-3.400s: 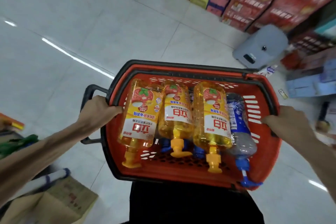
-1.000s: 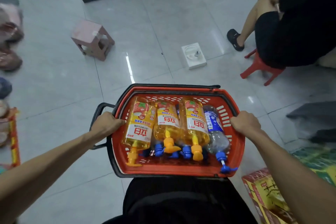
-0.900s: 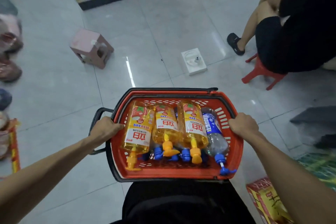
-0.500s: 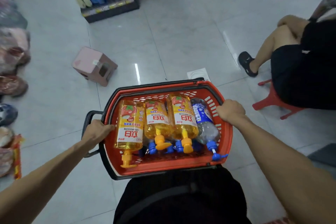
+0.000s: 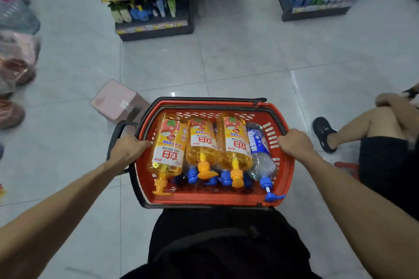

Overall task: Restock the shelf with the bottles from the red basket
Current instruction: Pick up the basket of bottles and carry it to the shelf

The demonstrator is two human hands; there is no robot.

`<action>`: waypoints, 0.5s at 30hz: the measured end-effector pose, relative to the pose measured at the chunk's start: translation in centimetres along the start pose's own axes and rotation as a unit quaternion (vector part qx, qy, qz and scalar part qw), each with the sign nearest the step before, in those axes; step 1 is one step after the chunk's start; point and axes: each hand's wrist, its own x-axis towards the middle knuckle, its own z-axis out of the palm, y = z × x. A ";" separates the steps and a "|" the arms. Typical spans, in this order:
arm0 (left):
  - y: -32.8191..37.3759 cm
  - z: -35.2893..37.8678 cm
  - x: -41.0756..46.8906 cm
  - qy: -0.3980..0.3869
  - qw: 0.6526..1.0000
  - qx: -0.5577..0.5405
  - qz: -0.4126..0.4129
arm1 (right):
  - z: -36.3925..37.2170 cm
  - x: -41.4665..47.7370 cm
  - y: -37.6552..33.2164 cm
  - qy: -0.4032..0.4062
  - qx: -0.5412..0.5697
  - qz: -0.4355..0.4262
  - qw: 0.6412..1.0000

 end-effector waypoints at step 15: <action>19.2 -8.6 24.5 -0.045 0.999 0.020 -0.022 | -11.4 21.9 -17.7 -0.008 0.015 0.011 1.000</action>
